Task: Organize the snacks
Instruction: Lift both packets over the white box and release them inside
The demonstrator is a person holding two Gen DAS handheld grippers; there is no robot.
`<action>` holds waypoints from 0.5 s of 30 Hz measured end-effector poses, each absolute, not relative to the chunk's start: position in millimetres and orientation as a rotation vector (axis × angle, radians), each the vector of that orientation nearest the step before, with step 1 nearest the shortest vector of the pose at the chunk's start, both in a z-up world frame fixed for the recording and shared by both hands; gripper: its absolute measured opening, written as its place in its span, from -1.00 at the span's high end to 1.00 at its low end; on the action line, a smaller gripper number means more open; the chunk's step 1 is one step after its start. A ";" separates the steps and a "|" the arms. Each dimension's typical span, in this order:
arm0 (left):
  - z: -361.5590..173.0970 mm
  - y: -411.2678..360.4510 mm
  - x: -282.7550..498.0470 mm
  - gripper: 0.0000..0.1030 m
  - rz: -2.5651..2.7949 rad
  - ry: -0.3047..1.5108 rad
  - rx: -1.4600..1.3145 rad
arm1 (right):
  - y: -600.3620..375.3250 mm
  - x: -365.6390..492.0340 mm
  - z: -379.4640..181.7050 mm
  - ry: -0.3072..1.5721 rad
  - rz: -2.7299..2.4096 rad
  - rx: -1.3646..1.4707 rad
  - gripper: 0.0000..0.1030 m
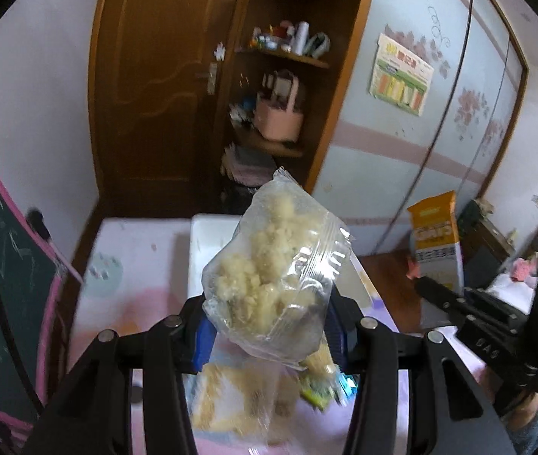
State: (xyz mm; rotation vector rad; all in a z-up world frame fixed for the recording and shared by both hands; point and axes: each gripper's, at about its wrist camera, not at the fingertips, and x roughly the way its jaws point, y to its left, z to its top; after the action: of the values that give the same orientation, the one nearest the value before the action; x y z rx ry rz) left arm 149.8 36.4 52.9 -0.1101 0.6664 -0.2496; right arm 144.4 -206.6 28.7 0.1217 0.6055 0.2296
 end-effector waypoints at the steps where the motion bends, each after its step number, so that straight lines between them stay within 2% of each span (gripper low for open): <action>1: 57.5 34.6 159.4 0.09 -0.230 0.656 -0.098 | -206.9 150.1 33.8 0.589 0.222 0.118 0.62; 8: 68.4 22.2 220.5 0.08 -0.205 0.668 -0.098 | -207.4 207.9 50.9 0.568 0.202 0.155 0.62; 15: 29.0 3.5 272.0 0.03 -0.173 0.715 -0.069 | -204.3 261.3 14.4 0.623 0.171 0.173 0.61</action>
State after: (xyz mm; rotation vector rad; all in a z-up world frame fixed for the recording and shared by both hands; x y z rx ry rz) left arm 272.0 3.5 29.0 -0.0691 0.7152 -0.1733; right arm 261.3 -204.3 14.4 0.1731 0.6226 0.1706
